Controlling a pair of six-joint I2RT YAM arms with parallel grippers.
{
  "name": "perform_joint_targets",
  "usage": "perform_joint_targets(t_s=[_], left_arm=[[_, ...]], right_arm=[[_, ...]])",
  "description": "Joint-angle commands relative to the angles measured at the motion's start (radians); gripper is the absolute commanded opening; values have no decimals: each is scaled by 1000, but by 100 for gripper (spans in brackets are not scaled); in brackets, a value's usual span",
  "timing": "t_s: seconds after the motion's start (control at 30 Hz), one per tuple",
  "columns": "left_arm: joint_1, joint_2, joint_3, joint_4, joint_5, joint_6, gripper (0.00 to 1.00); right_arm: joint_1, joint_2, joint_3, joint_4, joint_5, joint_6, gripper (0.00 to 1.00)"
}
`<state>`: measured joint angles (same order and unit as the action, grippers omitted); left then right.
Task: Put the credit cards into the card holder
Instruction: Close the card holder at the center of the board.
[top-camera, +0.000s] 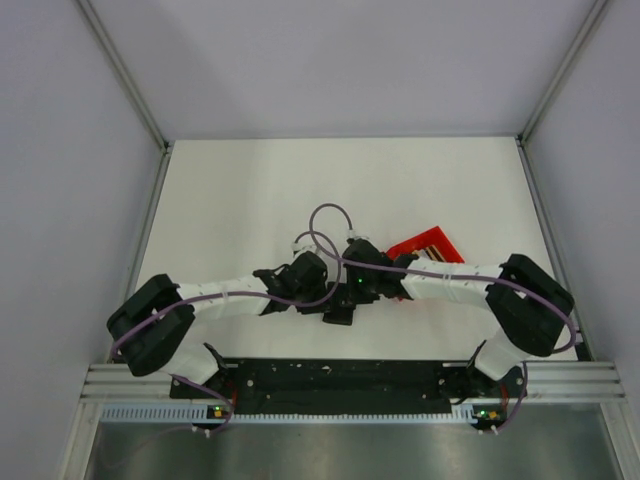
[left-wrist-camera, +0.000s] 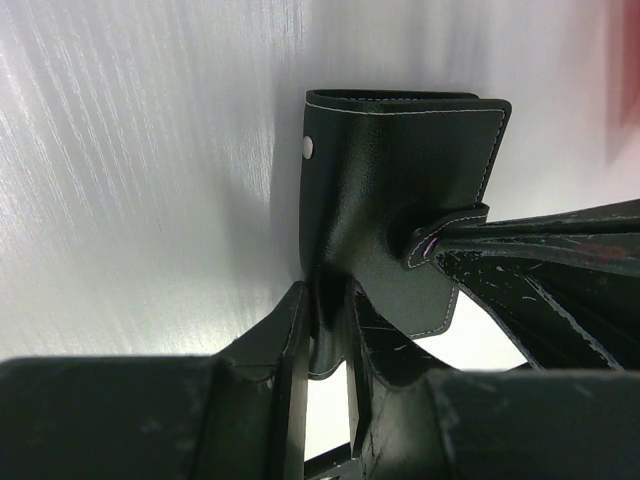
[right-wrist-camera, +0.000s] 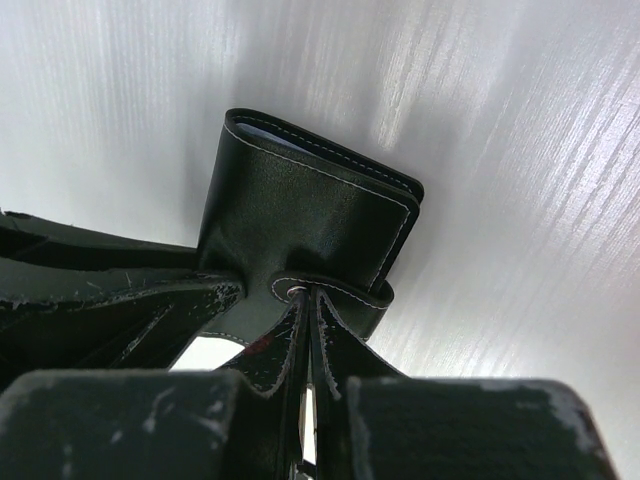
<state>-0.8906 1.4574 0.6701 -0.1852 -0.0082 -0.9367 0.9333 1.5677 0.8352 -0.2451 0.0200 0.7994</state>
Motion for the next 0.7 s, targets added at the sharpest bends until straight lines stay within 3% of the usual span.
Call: perform_joint_targets(t_s=[0.0,0.67], left_arm=[[-10,15,-35,9,4,15,21],[-8,17,-47,38,4,26,21]], right_arm=[[-2,100,70,-58,-5,-14,1],[-33,313,205,-229,-58,-74,5]])
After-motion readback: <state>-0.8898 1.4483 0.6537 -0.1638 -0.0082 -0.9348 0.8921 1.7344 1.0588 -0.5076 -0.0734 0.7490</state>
